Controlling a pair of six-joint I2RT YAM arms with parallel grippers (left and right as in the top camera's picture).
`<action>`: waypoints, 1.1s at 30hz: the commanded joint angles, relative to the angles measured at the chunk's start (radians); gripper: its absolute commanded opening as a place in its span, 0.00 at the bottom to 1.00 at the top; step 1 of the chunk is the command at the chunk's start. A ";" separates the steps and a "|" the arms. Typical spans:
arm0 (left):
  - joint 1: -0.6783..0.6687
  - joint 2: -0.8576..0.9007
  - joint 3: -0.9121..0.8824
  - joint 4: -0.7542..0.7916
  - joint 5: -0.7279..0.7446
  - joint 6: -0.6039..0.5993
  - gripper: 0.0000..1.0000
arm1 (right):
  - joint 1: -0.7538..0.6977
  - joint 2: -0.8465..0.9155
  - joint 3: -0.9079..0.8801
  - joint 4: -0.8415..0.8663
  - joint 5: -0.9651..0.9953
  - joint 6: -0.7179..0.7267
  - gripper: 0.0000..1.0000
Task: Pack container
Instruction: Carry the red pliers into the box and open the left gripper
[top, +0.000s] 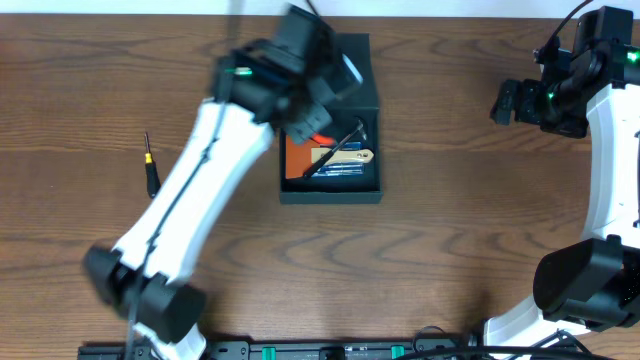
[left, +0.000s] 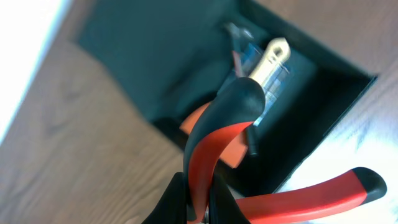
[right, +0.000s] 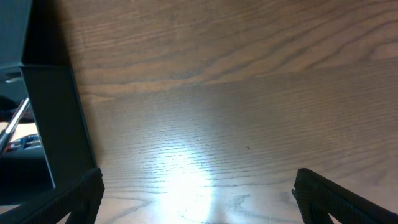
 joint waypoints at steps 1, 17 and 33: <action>-0.016 0.098 -0.018 0.000 -0.005 0.038 0.06 | 0.000 -0.005 0.009 -0.001 -0.009 0.017 0.99; 0.011 0.336 -0.018 0.144 -0.074 -0.043 0.06 | 0.000 -0.005 0.009 -0.001 -0.009 0.018 0.99; 0.044 0.179 0.087 -0.024 -0.300 -0.187 0.65 | 0.000 -0.005 0.009 -0.001 -0.009 0.017 0.99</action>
